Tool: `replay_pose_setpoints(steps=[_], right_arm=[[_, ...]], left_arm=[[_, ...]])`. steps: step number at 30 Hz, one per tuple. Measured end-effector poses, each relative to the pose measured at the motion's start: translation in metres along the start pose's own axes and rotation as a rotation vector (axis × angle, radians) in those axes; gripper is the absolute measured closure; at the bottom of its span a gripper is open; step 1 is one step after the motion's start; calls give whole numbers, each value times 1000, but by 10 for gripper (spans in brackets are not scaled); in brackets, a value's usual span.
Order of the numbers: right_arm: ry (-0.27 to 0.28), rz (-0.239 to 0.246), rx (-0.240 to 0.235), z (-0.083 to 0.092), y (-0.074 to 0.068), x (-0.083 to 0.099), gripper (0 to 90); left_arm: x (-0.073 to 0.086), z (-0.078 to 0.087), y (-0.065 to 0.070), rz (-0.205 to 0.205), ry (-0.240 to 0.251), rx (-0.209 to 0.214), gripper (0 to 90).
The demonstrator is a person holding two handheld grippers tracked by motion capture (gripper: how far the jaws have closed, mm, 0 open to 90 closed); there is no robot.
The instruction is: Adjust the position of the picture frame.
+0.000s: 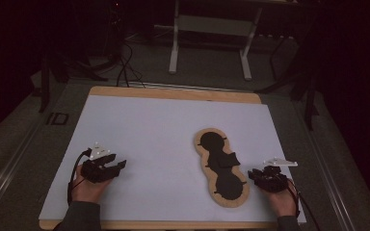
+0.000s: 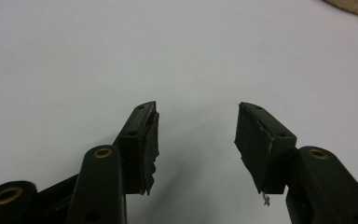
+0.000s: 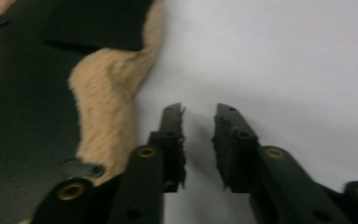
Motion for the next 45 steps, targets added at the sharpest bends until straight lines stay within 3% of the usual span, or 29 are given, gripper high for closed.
replay_pose_setpoints(steps=[5, 11, 14, 18, 29, 45], right_arm=[[-1, 42, -26, 3, -7, 1, 891], [-22, 101, -75, 4, -19, 3, 900], [-31, 119, -75, 3, -22, 4, 900], [-31, 103, -92, 3, -22, 4, 900], [-32, 119, -126, 3, -30, 3, 900], [-28, 225, -178, 4, -66, -1, 900]], left_arm=[[0, 1, -1, 8, 0, -12, 492], [1, 2, -1, 10, -2, -19, 528], [0, 3, -3, 29, 8, -17, 529], [-1, 5, -3, 48, 24, -3, 528], [-1, 2, 2, -4, 1, -45, 487], [-3, 5, 2, -32, 6, -67, 482]])
Point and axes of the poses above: each handheld gripper's, and its own axes: z roughly backward along the jaws, x roughly out of its underside, y roughly to its right, the point moved 8 cm from there along -z, roughly forward along the jaws, and after that the axes turned 14 degrees about x, right-handed, at the moved point
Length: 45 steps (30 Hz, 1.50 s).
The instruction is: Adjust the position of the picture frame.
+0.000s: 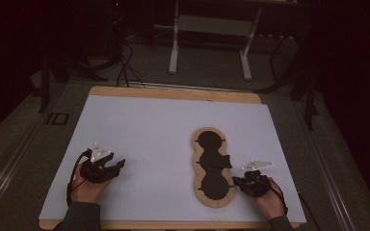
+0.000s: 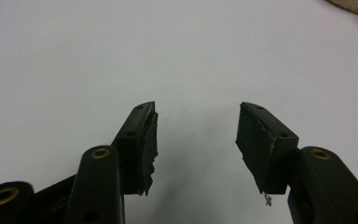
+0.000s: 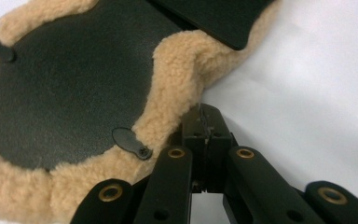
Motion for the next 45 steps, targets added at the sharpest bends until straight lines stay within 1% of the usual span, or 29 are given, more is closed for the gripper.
replay_pose_setpoints(steps=[3, 5, 9, 14, 15, 17, 20, 23, 24, 27, 29, 30, 32, 39, 45], right_arm=[[0, 22, -1, -1, -5, -3, 900], [-1, 22, -1, -2, -7, -3, 900], [-1, 46, -8, -3, -14, -6, 900], [-1, 61, -16, -4, -20, -8, 900], [3, 72, -20, -5, -23, -9, 900], [1, 72, -21, -5, -25, -10, 900], [2, 90, -30, -6, -31, -12, 900], [4, 99, -32, -6, -34, -13, 900], [7, 110, -34, -7, -37, -14, 900], [7, 115, -36, -8, -40, -16, 900], [11, 126, -41, -9, -43, -17, 900], [9, 125, -41, -9, -44, -18, 900], [11, 132, -44, -9, -47, -19, 900], [16, 145, -51, -11, -55, -22, 900], [24, 171, -60, -13, -67, -26, 900]], left_arm=[[-1, 1, 1, 1, 11, 9, 501], [-1, 2, 1, 4, 14, 11, 506], [-2, 2, 2, 9, 25, 21, 508], [-2, 2, 3, 1, 20, 18, 503], [-2, 2, 3, 2, 20, 19, 503], [-2, 2, 3, -1, 20, 16, 503], [-2, 1, 4, -4, 19, 16, 502], [-2, 1, 4, -6, 18, 14, 497], [-2, 1, 4, -7, 17, 12, 495], [-3, 1, 4, -12, 17, 12, 493], [-3, 2, 5, -6, 27, 23, 493], [-4, 3, 5, 3, 40, 36, 493], [-5, 4, 4, 7, 49, 38, 493], [-5, 3, 6, 3, 48, 47, 493], [-6, 3, 6, 1, 56, 49, 494]])
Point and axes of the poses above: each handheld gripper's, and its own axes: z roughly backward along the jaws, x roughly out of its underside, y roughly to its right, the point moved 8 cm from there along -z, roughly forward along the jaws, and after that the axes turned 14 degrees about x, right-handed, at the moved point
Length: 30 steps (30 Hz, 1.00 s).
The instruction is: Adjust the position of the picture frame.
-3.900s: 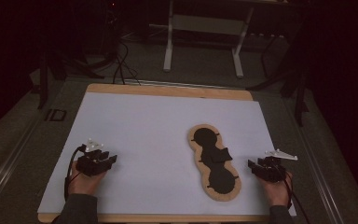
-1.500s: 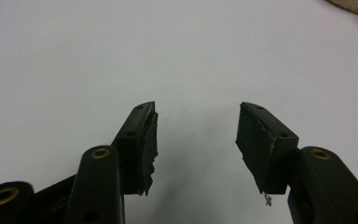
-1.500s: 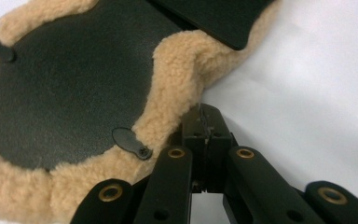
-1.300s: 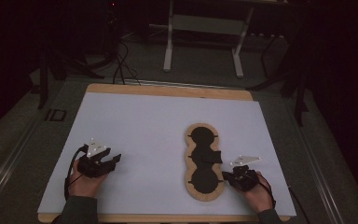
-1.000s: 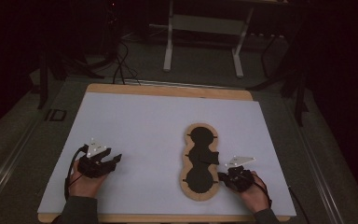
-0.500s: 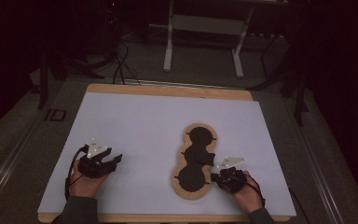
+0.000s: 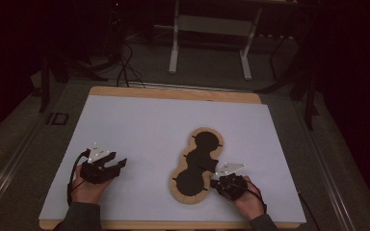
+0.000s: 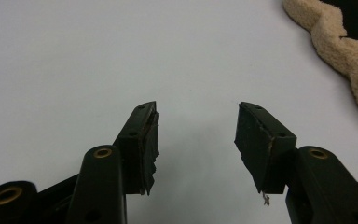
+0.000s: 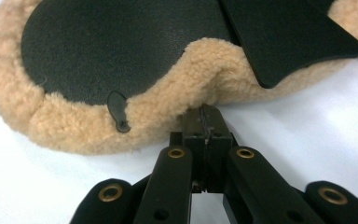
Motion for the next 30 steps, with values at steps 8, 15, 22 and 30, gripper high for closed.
replay_pose_setpoints(steps=[8, 15, 22, 30], right_arm=[[8, 11, -8, -3, -8, -6, 900], [22, 18, -15, -7, -18, -12, 900], [42, 24, -43, -13, -29, -21, 900], [66, 38, -48, -21, -43, -33, 900]], left_arm=[[0, -2, 2, -6, -11, 12, 496], [2, -3, 4, -8, -25, 42, 518], [1, -4, 8, -21, -26, 52, 518], [2, -5, 11, -35, -35, 66, 557]])
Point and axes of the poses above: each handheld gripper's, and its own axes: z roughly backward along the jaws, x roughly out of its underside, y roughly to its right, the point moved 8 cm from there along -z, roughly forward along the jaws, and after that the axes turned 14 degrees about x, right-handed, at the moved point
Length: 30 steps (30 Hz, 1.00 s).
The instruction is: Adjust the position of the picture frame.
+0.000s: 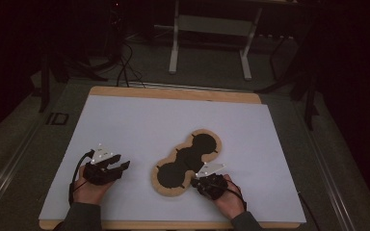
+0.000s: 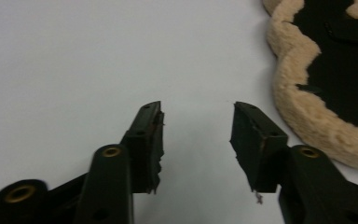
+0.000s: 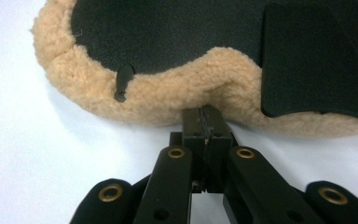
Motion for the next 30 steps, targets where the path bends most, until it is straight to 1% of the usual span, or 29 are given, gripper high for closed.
replay_pose_setpoints(steps=[3, 7, 9, 10, 11, 14, 18, 21, 24, 26, 28, 30], right_arm=[[1, 13, 7, -2, -3, -3, 900], [2, 27, 11, -7, -9, -10, 900], [-2, 40, 20, -10, -12, -14, 900], [-9, 62, 28, -13, -16, -19, 900], [-9, 62, 28, -13, -16, -19, 900], [-15, 88, 37, -17, -22, -26, 900], [-22, 109, 32, -22, -28, -34, 900], [-25, 108, 27, -26, -31, -39, 900], [-22, 99, 23, -31, -34, -44, 900], [-22, 106, 35, -34, -36, -48, 900], [-25, 118, 48, -37, -39, -52, 900], [-26, 118, 47, -39, -41, -56, 900]], left_arm=[[1, -1, 2, -12, -12, 2, 583], [1, -2, 3, -19, -21, 5, 591], [1, -2, 3, -20, -20, 7, 597], [1, -2, 3, -21, -20, 8, 612], [1, -2, 4, -23, -19, 11, 612], [1, -1, 5, -32, -22, 20, 649], [0, -2, 8, -30, -16, 38, 683], [-2, -5, 10, -31, -13, 52, 704], [-2, -7, 14, -44, -26, 59, 723], [-1, -8, 16, -53, -33, 64, 740], [-1, -9, 17, -62, -40, 68, 780], [0, -10, 18, -70, -49, 75, 834]])
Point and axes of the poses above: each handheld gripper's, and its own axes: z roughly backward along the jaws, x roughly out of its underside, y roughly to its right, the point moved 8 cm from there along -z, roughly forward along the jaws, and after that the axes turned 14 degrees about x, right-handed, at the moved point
